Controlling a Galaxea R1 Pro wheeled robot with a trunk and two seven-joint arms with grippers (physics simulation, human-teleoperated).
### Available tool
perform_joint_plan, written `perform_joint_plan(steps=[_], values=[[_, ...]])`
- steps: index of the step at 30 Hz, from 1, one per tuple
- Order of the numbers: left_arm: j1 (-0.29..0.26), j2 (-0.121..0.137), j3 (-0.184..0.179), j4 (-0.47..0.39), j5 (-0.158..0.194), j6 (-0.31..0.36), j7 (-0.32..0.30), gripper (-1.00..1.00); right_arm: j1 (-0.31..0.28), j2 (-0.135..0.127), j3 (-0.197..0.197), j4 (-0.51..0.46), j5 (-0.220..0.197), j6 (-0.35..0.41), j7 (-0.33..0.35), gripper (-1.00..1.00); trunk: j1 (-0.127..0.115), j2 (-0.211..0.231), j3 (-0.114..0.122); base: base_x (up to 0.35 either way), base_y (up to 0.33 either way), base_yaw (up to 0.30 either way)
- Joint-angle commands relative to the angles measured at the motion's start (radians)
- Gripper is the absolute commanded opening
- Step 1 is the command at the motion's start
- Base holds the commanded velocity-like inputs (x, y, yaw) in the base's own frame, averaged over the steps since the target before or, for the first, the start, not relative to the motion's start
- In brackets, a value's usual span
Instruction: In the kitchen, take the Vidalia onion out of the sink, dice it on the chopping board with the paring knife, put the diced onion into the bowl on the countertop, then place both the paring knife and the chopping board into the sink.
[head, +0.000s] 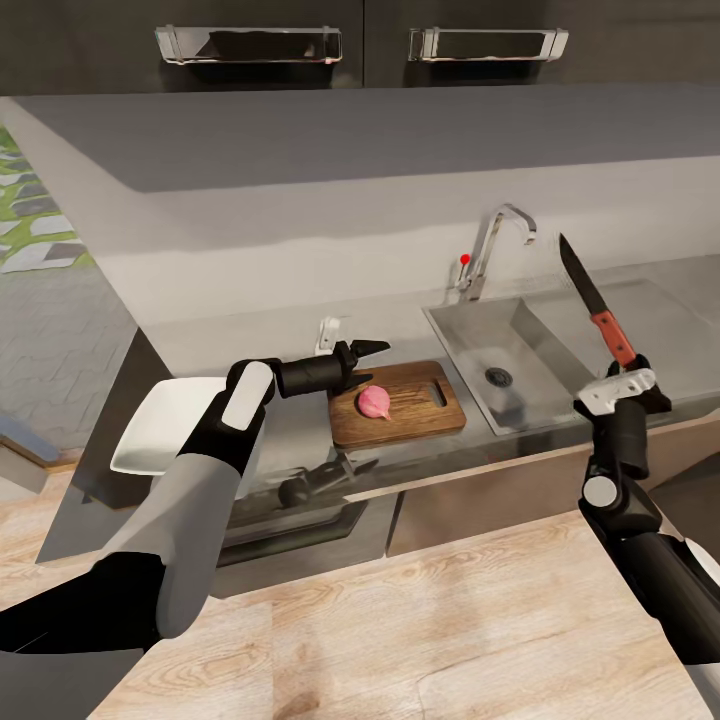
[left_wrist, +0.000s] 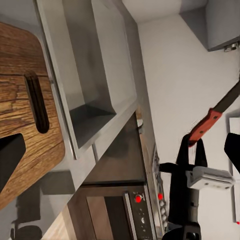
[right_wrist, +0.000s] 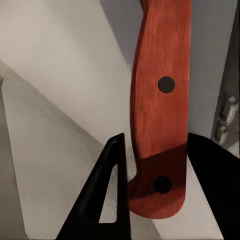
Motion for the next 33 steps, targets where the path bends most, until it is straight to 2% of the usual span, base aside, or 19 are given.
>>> perform_joint_plan(steps=[1, 5, 10, 14, 17, 18, 21, 25, 33], values=[[-0.001, -0.001, 0.003, 0.000, -0.006, 0.005, -0.006, 1.00, -0.001, -0.001, 0.002, 0.000, 0.007, 0.009, -0.030, -1.00, 0.001, -0.002, -0.002, 0.000, 0.000, 0.000], [-0.001, -0.001, 0.003, 0.000, -0.006, 0.005, -0.006, 1.00, -0.001, -0.001, 0.001, 0.000, 0.007, 0.008, -0.057, -1.00, 0.001, -0.002, -0.002, 0.000, 0.000, 0.000], [-0.001, -0.001, 0.003, 0.000, -0.006, 0.005, -0.006, 1.00, -0.001, -0.001, 0.001, 0.004, 0.008, 0.006, -0.057, -1.00, 0.001, -0.002, -0.002, 0.000, 0.000, 0.000], [-0.001, -0.001, 0.003, 0.000, -0.006, 0.005, -0.006, 1.00, 0.001, -0.012, 0.002, 0.006, 0.009, -0.001, -0.017, -1.00, 0.001, -0.002, -0.002, 0.000, 0.000, 0.000], [-0.001, -0.001, 0.003, 0.000, -0.006, 0.005, -0.006, 1.00, 0.002, -0.035, 0.003, 0.007, 0.011, -0.048, 0.047, -1.00, 0.001, -0.002, -0.002, 0.000, 0.000, 0.000], [-0.001, -0.001, 0.003, 0.000, -0.006, 0.005, -0.006, 1.00, 0.002, -0.044, 0.003, 0.007, 0.012, -0.088, 0.082, -1.00, 0.001, -0.002, -0.002, 0.000, 0.000, 0.000], [-0.001, -0.001, 0.003, 0.000, -0.006, 0.005, -0.006, 1.00, 0.002, -0.054, 0.004, 0.007, 0.018, -0.159, 0.133, -1.00, 0.001, -0.002, -0.002, 0.000, 0.000, 0.000], [-0.001, -0.001, 0.003, 0.000, -0.006, 0.005, -0.006, 1.00, 0.002, -0.059, 0.005, 0.008, 0.032, -0.201, 0.168, -1.00, 0.001, -0.002, -0.002, 0.000, 0.000, 0.000], [-0.001, -0.001, 0.003, 0.000, -0.006, 0.005, -0.006, 1.00, 0.002, -0.061, 0.014, 0.008, 0.114, -0.222, 0.241, -1.00, 0.001, -0.002, -0.002, 0.000, 0.000, 0.000]])
